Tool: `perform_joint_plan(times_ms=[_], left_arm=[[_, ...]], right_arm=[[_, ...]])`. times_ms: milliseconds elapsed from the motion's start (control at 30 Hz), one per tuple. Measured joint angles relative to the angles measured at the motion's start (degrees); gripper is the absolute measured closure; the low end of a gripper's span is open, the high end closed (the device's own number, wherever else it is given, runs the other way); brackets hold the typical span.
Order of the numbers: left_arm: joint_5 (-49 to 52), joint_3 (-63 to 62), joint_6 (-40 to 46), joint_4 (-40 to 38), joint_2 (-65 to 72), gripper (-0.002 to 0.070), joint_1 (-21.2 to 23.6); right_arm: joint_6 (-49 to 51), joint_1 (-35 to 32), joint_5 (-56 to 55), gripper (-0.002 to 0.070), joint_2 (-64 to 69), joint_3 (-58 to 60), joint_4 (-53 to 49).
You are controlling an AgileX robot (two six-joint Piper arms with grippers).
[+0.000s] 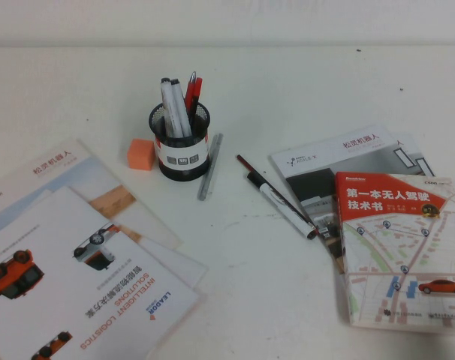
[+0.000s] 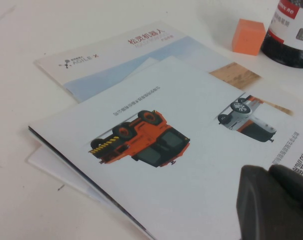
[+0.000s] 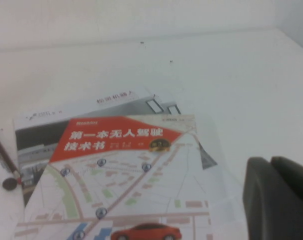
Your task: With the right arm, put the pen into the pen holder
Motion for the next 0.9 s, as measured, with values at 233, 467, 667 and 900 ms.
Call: perform_joint_plan(times_ms=[233, 467, 667, 900], left_arm=[[0.0, 0.0, 0.0, 0.0, 0.0, 0.0678, 0.0], [0.0, 0.0, 0.0, 0.0, 0.0, 0.0678, 0.0], [0.0, 0.0, 0.0, 0.0, 0.0, 0.0677, 0.0], [0.0, 0.0, 0.0, 0.0, 0.0, 0.0678, 0.0]], right_arm=[[-0.1, 0.6, 11.1, 0.0695, -7.0, 0.0, 0.5], [-0.7, 0.6, 14.6, 0.0695, -8.5, 0.1, 3.6], [-2.0, 0.6, 14.7, 0.0695, -8.5, 0.1, 5.5], [-3.5, 0.6, 15.0, 0.0695, -8.5, 0.1, 6.7]])
